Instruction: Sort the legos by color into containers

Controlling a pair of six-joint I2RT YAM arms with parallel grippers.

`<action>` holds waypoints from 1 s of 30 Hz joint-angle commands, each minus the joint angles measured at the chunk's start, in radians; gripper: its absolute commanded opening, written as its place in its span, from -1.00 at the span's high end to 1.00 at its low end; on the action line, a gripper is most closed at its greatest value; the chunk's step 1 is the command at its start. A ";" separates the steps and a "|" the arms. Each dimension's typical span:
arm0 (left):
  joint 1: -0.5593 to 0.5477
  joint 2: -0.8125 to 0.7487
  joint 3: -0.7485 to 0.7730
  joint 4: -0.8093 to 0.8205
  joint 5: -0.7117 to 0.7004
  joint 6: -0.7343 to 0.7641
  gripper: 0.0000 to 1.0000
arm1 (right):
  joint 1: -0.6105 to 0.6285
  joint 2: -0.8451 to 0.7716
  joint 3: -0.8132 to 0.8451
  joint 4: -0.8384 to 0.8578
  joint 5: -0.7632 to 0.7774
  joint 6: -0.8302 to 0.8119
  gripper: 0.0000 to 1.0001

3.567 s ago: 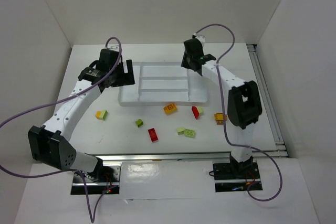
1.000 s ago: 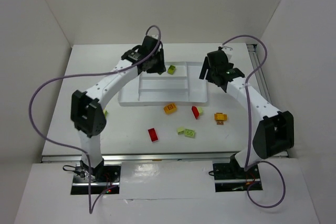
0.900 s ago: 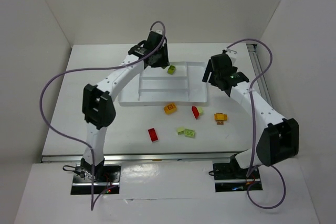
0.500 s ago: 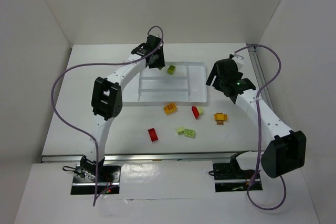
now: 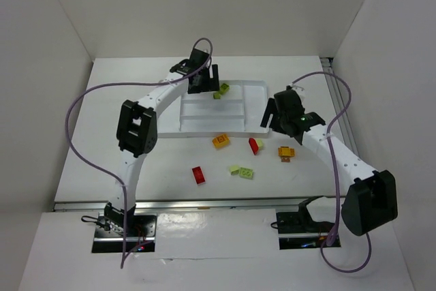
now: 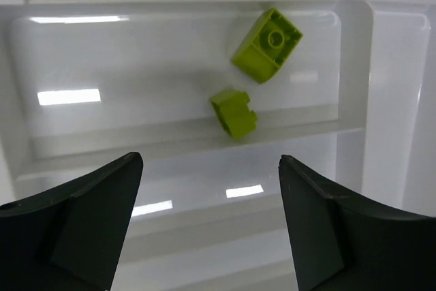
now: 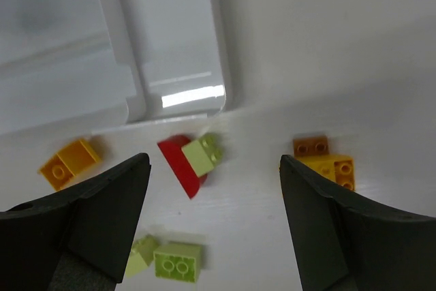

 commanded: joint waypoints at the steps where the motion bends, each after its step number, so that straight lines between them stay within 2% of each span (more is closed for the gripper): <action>1: -0.011 -0.239 -0.060 0.006 -0.015 0.045 -0.84 | 0.054 -0.034 -0.083 0.037 -0.081 -0.017 -0.68; 6: -0.066 -0.454 -0.266 0.006 -0.052 0.071 -0.71 | 0.167 -0.025 -0.158 0.125 -0.208 -0.026 -0.63; 9: -0.076 -0.586 -0.377 -0.006 -0.133 0.021 -0.66 | 0.253 0.012 -0.145 0.149 -0.167 0.017 -0.63; 11: -0.076 -0.664 -0.524 0.029 -0.219 -0.030 -0.66 | 0.290 0.071 -0.099 0.149 -0.129 0.098 -0.63; 13: -0.076 -0.759 -0.613 0.040 -0.230 -0.030 -0.66 | 0.310 0.137 -0.056 0.182 -0.116 0.167 -0.63; 17: -0.067 -0.818 -0.638 0.040 -0.230 -0.030 -0.66 | 0.354 0.243 0.028 0.219 -0.107 0.300 -0.63; 20: -0.067 -0.818 -0.638 0.018 -0.241 -0.021 -0.66 | 0.405 0.328 0.108 0.204 -0.041 0.397 -0.63; 24: -0.067 -0.827 -0.648 0.018 -0.238 -0.021 -0.66 | 0.468 0.411 0.203 0.178 0.068 0.446 -0.63; 26: -0.067 -0.827 -0.657 0.018 -0.238 -0.021 -0.66 | 0.479 0.473 0.248 0.138 0.113 0.468 -0.63; 30: -0.067 -0.818 -0.657 0.018 -0.228 -0.021 -0.66 | 0.499 0.595 0.398 -0.064 0.213 0.547 -0.63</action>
